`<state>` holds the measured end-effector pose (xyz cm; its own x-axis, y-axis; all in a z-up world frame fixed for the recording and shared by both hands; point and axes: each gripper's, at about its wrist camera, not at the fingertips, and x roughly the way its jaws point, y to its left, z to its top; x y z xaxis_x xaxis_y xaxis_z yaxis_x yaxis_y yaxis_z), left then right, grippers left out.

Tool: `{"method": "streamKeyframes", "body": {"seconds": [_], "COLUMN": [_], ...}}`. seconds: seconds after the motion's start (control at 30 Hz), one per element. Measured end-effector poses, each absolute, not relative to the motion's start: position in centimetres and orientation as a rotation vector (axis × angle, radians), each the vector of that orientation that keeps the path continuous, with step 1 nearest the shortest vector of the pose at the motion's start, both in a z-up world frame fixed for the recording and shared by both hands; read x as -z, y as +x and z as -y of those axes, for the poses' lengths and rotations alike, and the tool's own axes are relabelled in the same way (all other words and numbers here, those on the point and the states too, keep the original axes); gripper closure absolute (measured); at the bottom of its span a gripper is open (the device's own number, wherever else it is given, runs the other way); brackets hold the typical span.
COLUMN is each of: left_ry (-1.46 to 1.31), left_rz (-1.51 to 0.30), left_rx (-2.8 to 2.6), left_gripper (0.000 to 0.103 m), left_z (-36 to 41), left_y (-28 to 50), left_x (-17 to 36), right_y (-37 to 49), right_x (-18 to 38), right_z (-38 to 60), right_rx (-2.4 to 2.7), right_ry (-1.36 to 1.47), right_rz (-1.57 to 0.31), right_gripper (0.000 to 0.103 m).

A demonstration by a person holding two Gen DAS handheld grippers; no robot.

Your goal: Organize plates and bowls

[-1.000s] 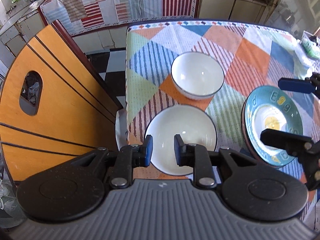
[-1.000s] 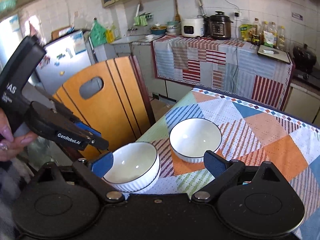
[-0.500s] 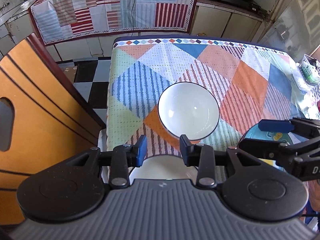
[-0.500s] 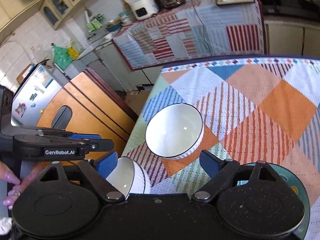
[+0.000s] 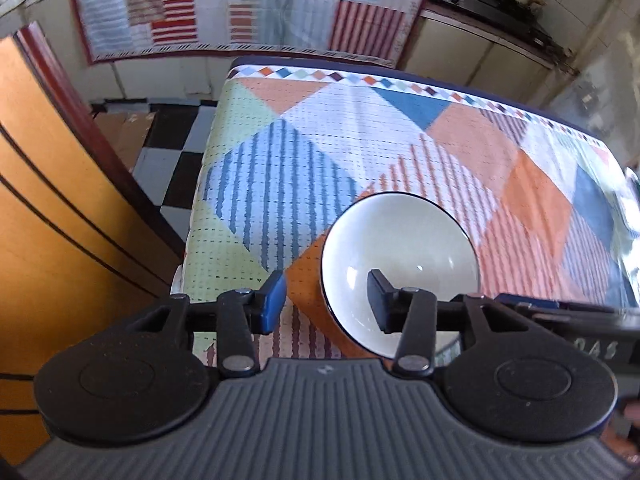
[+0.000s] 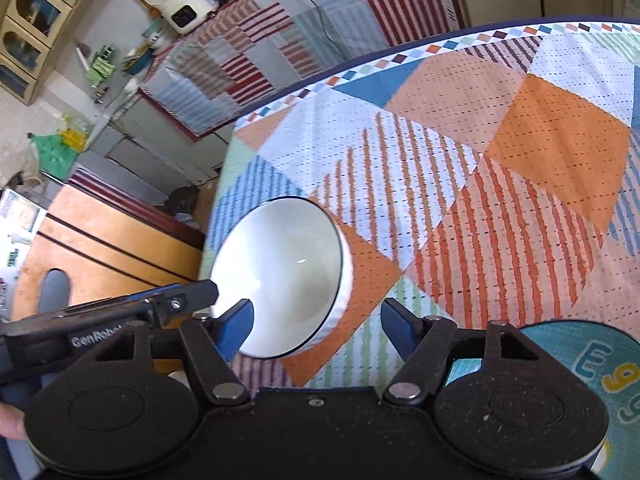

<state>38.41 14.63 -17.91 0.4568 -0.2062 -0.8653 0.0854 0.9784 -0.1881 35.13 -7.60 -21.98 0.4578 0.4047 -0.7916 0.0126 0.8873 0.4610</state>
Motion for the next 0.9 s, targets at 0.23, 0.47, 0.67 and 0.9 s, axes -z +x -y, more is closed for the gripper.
{"method": "streamKeyframes", "body": {"seconds": [0.23, 0.47, 0.67, 0.9], "left_ry": [-0.173, -0.140, -0.150, -0.141], "left_rz": [-1.136, -1.161, -1.167, -1.163], "left_rx": [0.173, 0.237, 0.226, 0.269], "left_gripper": [0.062, 0.087, 0.089, 0.089], "left_z": [-14.7, -13.9, -13.9, -14.0], "left_y": [39.4, 39.0, 38.5, 37.2], "left_x": [20.6, 22.1, 21.5, 18.9], "right_y": [36.1, 36.3, 36.2, 34.3], "right_x": [23.8, 24.6, 24.6, 22.9], "right_z": [6.4, 6.5, 6.0, 6.9], "right_rx": [-0.209, -0.191, -0.175, -0.201], "right_ry": [0.372, 0.424, 0.400, 0.432], "right_rz": [-1.062, -1.078, -1.068, -1.029], "right_gripper": [0.060, 0.082, 0.083, 0.083]}}
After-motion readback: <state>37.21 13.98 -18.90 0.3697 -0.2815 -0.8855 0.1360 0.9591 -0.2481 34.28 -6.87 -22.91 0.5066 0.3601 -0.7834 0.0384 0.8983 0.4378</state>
